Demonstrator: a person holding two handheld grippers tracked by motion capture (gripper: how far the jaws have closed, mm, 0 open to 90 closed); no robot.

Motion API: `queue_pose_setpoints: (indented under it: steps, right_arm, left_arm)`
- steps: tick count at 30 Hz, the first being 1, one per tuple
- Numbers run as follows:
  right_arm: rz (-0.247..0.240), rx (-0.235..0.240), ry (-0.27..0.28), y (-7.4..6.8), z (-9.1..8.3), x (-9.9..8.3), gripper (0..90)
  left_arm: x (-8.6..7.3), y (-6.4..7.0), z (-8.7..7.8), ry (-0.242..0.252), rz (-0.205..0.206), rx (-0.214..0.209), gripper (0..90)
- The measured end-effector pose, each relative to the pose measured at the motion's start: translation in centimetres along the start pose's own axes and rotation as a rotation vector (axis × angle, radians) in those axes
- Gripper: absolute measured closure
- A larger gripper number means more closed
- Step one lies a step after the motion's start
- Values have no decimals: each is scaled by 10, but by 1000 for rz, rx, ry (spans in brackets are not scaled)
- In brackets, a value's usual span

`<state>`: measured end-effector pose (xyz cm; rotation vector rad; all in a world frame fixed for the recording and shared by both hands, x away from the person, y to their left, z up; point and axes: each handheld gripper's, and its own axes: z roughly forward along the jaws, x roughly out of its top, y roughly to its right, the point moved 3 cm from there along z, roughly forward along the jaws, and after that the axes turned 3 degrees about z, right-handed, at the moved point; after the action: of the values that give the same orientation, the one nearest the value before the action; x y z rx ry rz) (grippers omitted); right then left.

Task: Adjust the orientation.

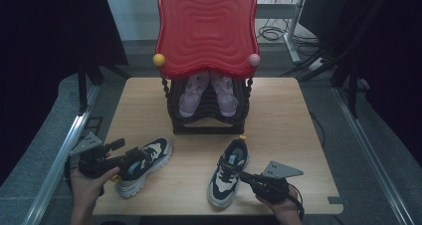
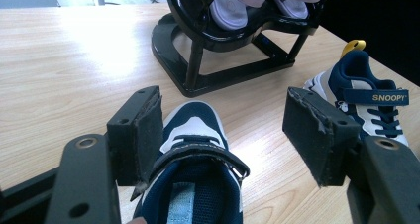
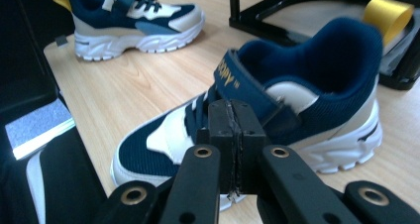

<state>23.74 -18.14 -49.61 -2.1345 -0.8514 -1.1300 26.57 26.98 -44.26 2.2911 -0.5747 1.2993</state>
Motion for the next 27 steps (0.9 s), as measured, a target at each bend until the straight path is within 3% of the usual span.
queue_pose_setpoints:
  steps: [8,12,27]
  right_arm:
    - [-5,16,-35,-2,9,-10,890]
    - [-35,33,-50,-7,13,-12,891]
    - [-70,86,-118,-16,24,-22,897]
  left_arm:
    - [-2,-2,3,-15,4,11,320]
    - [-2,-2,2,-15,5,12,319]
    - [-5,-1,5,-30,12,8,317]
